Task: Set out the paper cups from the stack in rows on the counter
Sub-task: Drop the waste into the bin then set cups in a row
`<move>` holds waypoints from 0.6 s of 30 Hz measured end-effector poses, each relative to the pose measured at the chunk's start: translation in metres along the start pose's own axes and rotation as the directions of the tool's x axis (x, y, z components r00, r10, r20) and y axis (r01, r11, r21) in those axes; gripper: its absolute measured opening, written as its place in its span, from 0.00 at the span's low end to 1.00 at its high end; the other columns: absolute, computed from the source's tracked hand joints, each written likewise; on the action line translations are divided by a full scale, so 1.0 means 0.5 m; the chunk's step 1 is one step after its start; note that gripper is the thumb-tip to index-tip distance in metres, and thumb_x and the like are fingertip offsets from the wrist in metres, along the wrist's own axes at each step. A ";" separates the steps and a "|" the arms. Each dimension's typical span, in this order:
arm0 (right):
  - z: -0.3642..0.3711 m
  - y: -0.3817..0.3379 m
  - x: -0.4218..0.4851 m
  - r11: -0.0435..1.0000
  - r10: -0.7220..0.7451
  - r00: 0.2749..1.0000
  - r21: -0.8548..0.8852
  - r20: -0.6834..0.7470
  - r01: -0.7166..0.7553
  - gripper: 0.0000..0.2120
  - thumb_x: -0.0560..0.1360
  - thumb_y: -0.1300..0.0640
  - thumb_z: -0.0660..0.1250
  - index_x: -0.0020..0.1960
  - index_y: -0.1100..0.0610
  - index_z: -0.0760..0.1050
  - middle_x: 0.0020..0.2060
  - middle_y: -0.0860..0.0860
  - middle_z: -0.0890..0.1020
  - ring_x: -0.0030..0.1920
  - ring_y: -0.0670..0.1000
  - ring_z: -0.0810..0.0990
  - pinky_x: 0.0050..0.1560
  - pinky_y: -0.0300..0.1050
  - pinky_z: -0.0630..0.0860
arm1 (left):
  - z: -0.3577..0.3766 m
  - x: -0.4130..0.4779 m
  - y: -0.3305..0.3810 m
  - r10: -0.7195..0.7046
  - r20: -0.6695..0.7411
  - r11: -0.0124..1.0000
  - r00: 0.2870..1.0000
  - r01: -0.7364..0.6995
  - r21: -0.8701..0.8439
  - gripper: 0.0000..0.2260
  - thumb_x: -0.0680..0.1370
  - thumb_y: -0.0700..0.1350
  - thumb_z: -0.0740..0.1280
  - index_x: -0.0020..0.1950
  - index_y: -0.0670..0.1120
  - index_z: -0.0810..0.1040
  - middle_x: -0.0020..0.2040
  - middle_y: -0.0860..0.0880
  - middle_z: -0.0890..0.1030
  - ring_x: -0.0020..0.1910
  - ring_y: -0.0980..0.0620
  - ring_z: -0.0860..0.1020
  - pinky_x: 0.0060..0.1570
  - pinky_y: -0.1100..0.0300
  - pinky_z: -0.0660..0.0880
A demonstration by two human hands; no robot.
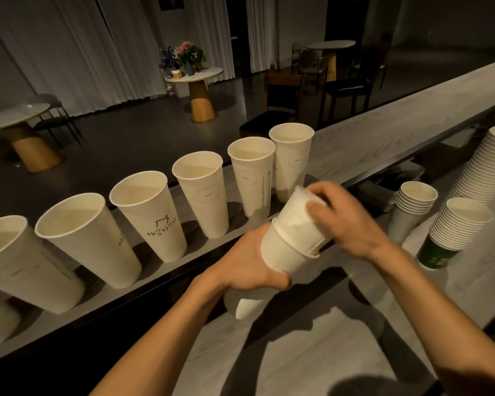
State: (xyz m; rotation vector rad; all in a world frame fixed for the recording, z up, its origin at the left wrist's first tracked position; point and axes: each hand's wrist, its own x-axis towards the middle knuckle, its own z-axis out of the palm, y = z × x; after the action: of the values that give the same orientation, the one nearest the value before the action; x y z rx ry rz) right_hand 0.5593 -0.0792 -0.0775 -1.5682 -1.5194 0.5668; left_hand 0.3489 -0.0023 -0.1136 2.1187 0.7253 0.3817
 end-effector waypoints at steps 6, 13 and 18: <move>-0.062 0.015 0.001 0.963 0.000 0.972 0.261 -0.235 0.063 0.36 0.67 0.34 0.67 0.70 0.49 0.69 0.58 0.47 0.77 0.53 0.37 0.80 0.49 0.33 0.78 | -0.005 -0.017 -0.017 -0.045 0.017 0.999 0.999 0.045 0.008 0.35 0.66 0.42 0.83 0.65 0.63 0.71 0.57 0.60 0.79 0.58 0.62 0.78 0.55 0.63 0.78; 0.039 0.029 -0.029 0.635 0.258 0.959 0.769 -0.116 -0.078 0.49 0.55 0.39 0.85 0.70 0.57 0.72 0.60 0.55 0.84 0.61 0.53 0.84 0.56 0.47 0.82 | 0.016 0.011 0.009 -0.019 -0.020 0.999 1.000 0.018 -0.039 0.34 0.66 0.44 0.82 0.67 0.59 0.71 0.58 0.57 0.79 0.58 0.56 0.79 0.58 0.53 0.80; 0.029 0.019 -0.041 0.749 0.162 0.985 0.642 0.062 -0.163 0.29 0.63 0.57 0.82 0.61 0.54 0.78 0.52 0.51 0.87 0.55 0.51 0.86 0.49 0.43 0.83 | 0.022 0.020 0.000 -0.019 -0.001 1.000 1.000 0.019 -0.022 0.36 0.64 0.48 0.82 0.68 0.59 0.70 0.59 0.57 0.78 0.59 0.55 0.79 0.59 0.51 0.81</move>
State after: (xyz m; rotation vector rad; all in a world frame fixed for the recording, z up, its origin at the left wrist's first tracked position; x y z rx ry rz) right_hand 0.5499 -0.0942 -0.0977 -1.1444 -1.0150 1.0665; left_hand 0.3625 -0.0029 -0.1203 2.0900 0.7378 0.3791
